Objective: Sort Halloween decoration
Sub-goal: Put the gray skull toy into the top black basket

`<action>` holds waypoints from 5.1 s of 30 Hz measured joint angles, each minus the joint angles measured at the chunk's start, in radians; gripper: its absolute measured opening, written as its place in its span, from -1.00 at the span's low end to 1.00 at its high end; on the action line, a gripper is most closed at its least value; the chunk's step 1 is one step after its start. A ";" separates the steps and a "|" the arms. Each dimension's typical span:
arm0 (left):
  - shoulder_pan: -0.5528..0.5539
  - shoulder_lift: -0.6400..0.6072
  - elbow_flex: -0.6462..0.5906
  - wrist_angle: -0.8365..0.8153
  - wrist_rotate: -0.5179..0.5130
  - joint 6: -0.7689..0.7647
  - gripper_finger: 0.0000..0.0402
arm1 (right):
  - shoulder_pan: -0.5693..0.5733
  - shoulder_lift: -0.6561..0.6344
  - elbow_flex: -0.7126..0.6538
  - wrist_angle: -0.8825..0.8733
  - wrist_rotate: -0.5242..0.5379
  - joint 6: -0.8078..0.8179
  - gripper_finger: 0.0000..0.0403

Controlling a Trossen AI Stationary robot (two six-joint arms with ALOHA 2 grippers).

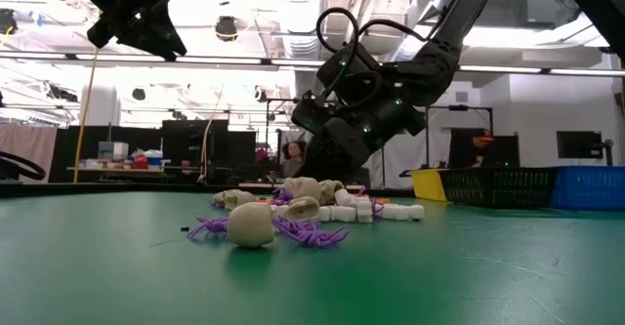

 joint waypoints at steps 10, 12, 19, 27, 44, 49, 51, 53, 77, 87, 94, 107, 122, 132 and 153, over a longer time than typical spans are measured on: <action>0.000 0.000 0.000 0.000 0.000 0.000 -0.40 | -0.056 -0.065 0.011 0.028 -0.006 -0.004 -0.50; 0.000 0.000 0.000 0.000 0.000 0.000 -0.40 | -0.073 -0.094 0.010 0.021 -0.007 -0.008 -0.50; 0.000 0.000 0.000 0.000 0.000 0.000 -0.40 | -0.158 -0.201 0.011 -0.009 0.001 -0.014 -0.49; 0.000 0.000 0.000 0.000 0.000 0.000 -0.40 | -0.256 -0.314 0.012 -0.124 0.262 -0.010 -0.49; 0.000 0.000 0.000 -0.003 0.019 0.000 -0.40 | -0.435 -0.398 0.012 -0.350 0.816 0.162 -0.49; 0.000 0.000 0.000 -0.028 0.045 -0.007 -0.40 | -0.484 -0.398 0.012 -0.402 0.831 0.203 -0.49; 0.000 0.000 0.000 -0.035 0.045 -0.014 -0.40 | -0.500 -0.398 0.012 -0.423 0.831 0.205 -0.49; 0.000 0.000 0.000 -0.042 0.045 -0.020 -0.40 | -0.510 -0.398 0.012 -0.437 0.831 0.207 -0.49; 0.000 0.000 0.000 -0.039 -0.013 -0.023 -0.40 | -0.642 -0.961 -0.548 -0.161 0.821 0.274 -0.49; 0.000 0.000 0.000 -0.037 -0.025 -0.037 -0.40 | -0.709 -0.918 -0.645 -0.119 0.858 0.424 -0.49; 0.000 0.000 0.000 -0.038 -0.027 -0.039 -0.40 | -0.708 -0.873 -0.641 -0.123 0.877 0.457 -0.49; 0.000 0.000 0.000 -0.038 -0.027 -0.041 -0.40 | -0.708 -0.825 -0.641 -0.127 0.880 0.437 -0.39; 0.000 0.000 0.000 -0.037 -0.038 -0.042 -0.40 | -0.668 -0.848 -0.620 0.049 0.753 0.364 0.07; 0.000 0.000 0.000 -0.037 -0.051 -0.037 -0.40 | -0.411 -0.815 -0.476 0.085 0.277 0.204 0.02; 0.000 0.000 0.000 -0.037 -0.053 -0.008 -0.40 | 0.122 -0.156 0.024 0.091 0.264 -0.105 0.02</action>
